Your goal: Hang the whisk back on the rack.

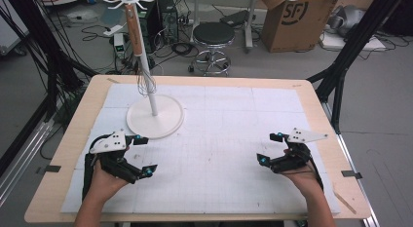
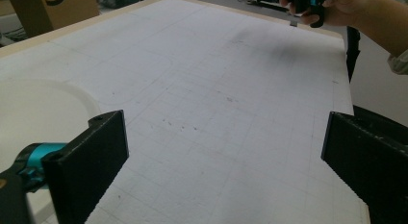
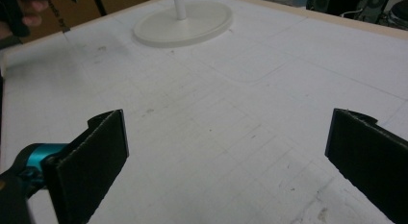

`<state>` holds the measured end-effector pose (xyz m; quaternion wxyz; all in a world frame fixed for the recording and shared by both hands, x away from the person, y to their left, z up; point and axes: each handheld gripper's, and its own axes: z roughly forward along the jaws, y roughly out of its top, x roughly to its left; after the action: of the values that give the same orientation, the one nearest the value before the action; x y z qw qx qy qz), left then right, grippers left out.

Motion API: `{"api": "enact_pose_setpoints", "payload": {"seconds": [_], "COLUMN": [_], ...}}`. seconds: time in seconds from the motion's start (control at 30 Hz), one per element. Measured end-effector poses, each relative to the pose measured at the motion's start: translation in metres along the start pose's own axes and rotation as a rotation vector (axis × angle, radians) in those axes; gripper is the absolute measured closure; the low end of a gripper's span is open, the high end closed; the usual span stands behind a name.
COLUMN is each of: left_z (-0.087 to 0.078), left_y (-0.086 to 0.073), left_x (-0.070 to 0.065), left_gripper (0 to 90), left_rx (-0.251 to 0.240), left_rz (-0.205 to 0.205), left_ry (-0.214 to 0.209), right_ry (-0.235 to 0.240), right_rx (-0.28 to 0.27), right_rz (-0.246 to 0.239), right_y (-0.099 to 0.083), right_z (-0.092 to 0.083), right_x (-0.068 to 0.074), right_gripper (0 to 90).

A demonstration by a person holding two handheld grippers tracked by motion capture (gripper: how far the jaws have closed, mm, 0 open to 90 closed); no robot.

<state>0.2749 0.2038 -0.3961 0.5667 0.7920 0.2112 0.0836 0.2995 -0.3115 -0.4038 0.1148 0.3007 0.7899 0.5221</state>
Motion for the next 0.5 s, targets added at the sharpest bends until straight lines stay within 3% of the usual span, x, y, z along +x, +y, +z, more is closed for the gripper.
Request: {"api": "enact_pose_setpoints", "payload": {"seconds": [0.13,0.5], "left_z": [0.0003,-0.0044], "left_y": [-0.0009,-0.0031], "left_x": [-0.0001,0.0008], "left_gripper": [3.0,3.0], "left_rx": [0.002,-0.013], "left_rz": [0.001,-0.007], "left_ry": [-0.002,-0.001], "right_ry": [0.004,0.002], "right_rx": [0.016,-0.003], "right_rz": [-0.013,0.009], "right_y": [-0.0014,-0.0012], "right_z": [0.0022,-0.0021], "right_x": [0.0012,-0.0005], "right_gripper": [0.5,0.5]}}
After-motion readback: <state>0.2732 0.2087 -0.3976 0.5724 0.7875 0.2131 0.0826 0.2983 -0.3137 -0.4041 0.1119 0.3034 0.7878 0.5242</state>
